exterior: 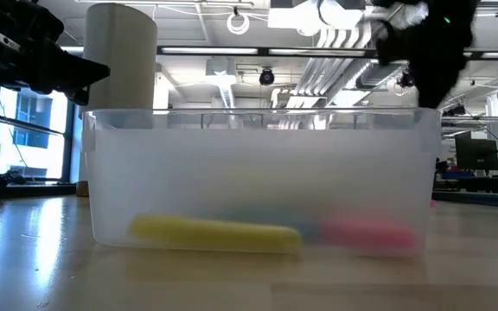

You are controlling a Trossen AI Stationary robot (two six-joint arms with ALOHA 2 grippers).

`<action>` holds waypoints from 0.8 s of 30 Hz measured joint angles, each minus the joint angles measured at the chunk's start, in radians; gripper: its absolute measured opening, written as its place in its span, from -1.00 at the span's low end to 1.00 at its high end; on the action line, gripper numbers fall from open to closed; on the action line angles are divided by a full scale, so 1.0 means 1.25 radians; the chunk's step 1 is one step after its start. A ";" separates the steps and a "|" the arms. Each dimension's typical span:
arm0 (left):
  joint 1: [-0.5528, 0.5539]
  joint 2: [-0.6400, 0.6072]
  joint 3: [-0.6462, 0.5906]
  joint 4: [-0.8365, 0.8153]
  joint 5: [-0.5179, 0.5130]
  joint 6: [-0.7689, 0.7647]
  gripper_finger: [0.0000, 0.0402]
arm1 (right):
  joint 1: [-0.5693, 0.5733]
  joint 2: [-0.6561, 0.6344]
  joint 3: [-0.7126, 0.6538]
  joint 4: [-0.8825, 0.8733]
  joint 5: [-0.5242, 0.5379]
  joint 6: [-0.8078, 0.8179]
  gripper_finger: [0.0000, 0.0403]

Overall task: Pick & Place Markers
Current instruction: Put the green marker pen into the yellow bin

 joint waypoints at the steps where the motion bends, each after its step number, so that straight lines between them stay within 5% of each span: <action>1: 0.000 0.000 0.000 0.000 0.000 0.000 -1.00 | -0.007 0.008 0.044 -0.022 0.014 -0.015 -0.90; 8: 0.000 0.000 0.000 0.000 0.000 0.000 -1.00 | -0.046 0.190 0.373 -0.059 0.058 -0.185 -0.90; 13: 0.000 0.000 0.000 0.000 0.000 0.000 -1.00 | -0.048 0.407 0.571 -0.046 -0.002 -0.303 -0.90; 24: 0.000 0.000 0.000 0.000 0.000 0.000 -1.00 | -0.054 0.752 0.794 0.000 -0.130 -0.461 -0.90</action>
